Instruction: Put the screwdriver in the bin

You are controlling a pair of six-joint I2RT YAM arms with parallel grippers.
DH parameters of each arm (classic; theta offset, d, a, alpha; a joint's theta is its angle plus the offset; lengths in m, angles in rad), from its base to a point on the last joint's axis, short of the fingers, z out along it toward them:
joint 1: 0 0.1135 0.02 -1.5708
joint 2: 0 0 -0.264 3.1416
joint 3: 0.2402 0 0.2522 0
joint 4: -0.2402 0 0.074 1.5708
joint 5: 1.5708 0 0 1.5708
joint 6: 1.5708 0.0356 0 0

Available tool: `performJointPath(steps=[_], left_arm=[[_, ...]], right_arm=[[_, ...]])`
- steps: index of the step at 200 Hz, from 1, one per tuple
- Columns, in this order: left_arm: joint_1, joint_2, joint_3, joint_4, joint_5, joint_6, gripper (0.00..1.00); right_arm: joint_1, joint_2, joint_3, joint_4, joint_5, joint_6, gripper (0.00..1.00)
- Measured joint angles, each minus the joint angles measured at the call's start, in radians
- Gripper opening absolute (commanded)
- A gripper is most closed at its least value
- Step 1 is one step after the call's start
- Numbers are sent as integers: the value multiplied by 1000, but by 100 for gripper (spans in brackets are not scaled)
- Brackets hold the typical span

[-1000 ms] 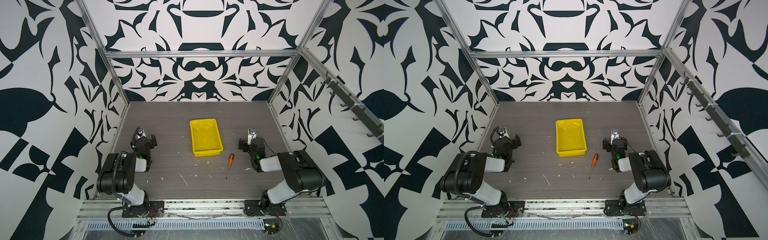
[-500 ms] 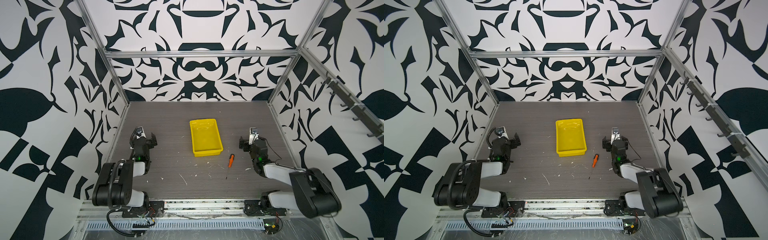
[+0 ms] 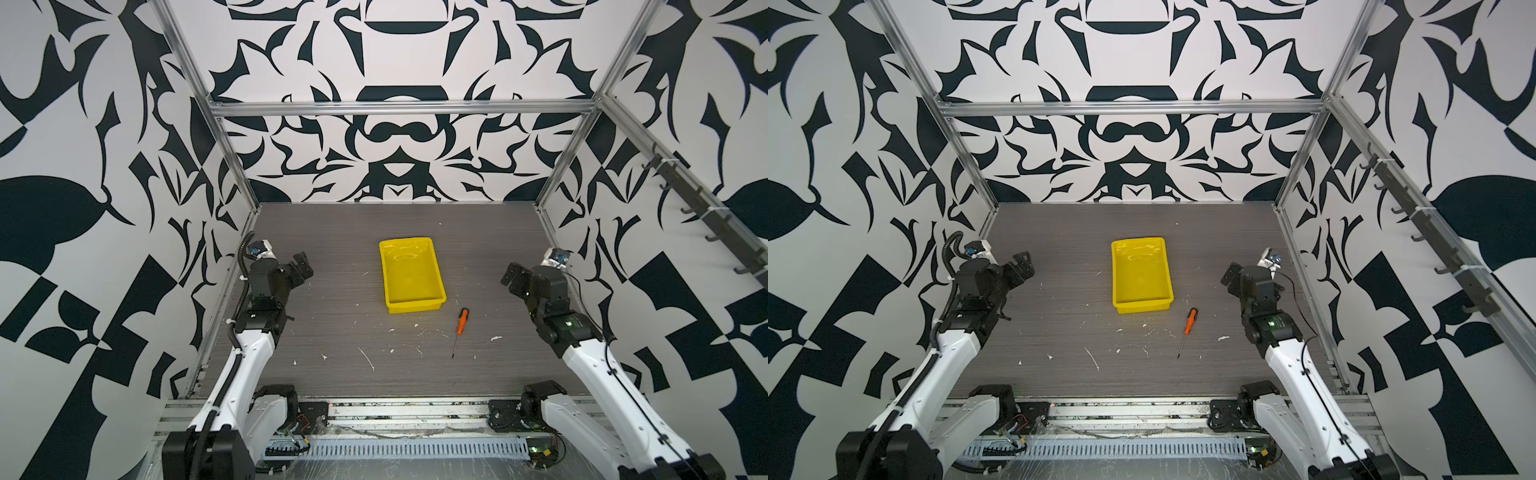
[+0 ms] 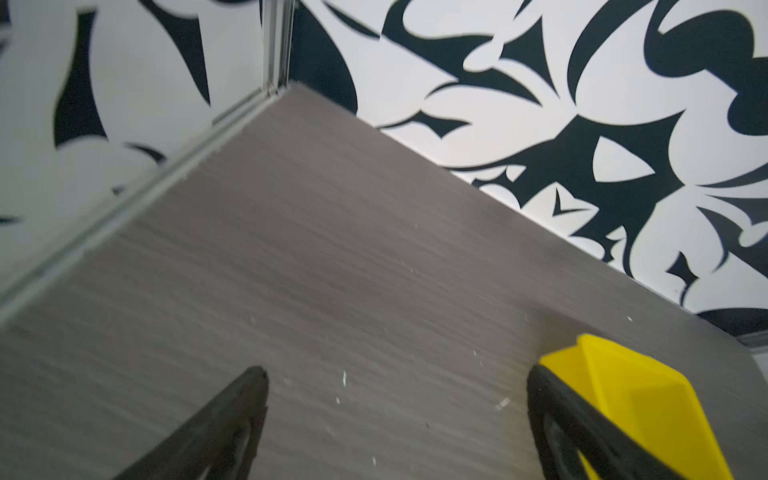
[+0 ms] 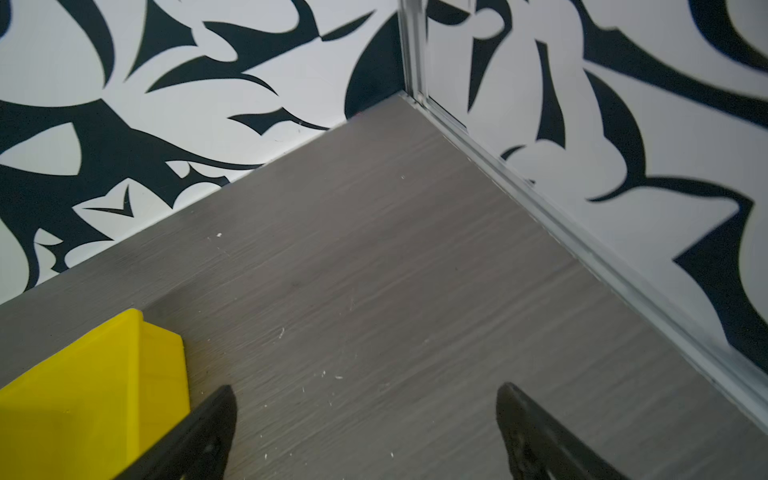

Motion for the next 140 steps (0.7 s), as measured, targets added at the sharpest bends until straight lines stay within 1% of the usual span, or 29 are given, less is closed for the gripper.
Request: performJointPath(steps=[13,35,48,64,83,102,107,140], left_arm=[[0,-49,-14,-123,-25,-74,100],[2,-136,-73,-274,-80,-189,100],[2,-178,-102,-326,-97,-243,100],[3,-216,-128,-343,-98,-286,100],[3,-232,-158,-328,-87,-305,100],[3,-217,-193,-311,-54,-298,100],[3,-207,-197,-313,-46,-295,100],[3,-181,-203,-305,-13,-272,100]], right_arm=[[0,-60,-63,-4,-27,40,99],[0,-130,-144,-4,-70,99,95],[0,-134,-158,-7,-83,122,94],[0,-109,-155,-6,-95,129,95],[0,-41,-119,-25,-120,123,94],[0,45,-59,-68,-162,113,86],[0,63,-42,-85,-174,113,85],[0,165,46,-180,-308,97,82]])
